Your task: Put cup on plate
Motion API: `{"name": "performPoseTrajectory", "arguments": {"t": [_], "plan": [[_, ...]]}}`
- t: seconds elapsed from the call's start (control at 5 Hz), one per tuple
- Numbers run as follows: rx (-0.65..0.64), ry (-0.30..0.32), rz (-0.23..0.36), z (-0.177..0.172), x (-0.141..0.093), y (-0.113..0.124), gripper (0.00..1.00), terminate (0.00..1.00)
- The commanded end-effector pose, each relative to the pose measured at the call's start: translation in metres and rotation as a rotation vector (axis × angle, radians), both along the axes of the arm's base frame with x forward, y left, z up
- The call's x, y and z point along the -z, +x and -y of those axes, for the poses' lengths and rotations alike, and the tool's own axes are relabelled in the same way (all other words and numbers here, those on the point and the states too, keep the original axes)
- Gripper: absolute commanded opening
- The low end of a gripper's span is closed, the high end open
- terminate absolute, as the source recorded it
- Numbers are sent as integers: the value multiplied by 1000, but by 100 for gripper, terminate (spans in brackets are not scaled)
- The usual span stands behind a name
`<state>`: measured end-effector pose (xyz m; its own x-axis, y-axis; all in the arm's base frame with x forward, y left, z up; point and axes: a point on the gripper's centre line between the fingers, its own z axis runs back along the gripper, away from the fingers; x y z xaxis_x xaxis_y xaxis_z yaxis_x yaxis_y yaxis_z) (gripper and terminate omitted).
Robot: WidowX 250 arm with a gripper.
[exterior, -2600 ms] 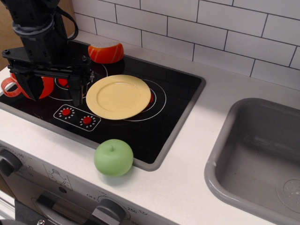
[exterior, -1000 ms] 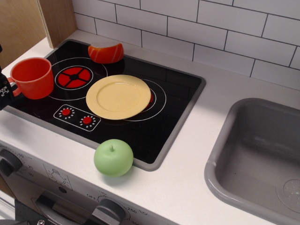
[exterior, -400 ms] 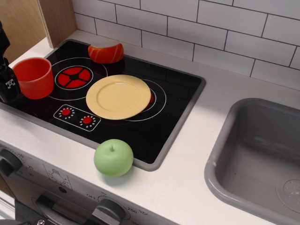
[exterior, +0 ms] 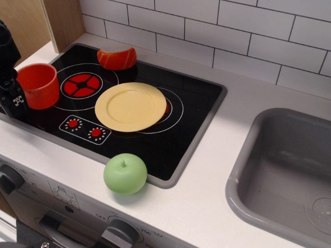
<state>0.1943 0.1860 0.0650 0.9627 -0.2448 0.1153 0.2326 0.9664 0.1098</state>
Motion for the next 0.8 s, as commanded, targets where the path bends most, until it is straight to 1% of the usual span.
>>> {"name": "performPoseTrajectory", "arguments": {"t": [0.0, 0.2, 0.4, 0.6], "plan": [[-69, 20, 37, 4, -12, 11, 0, 0], [-100, 12, 65, 14, -20, 15, 0, 0], [-128, 13, 78, 29, -27, 23, 0, 0], [-122, -28, 10, 45, -29, 33, 0, 0]]}}
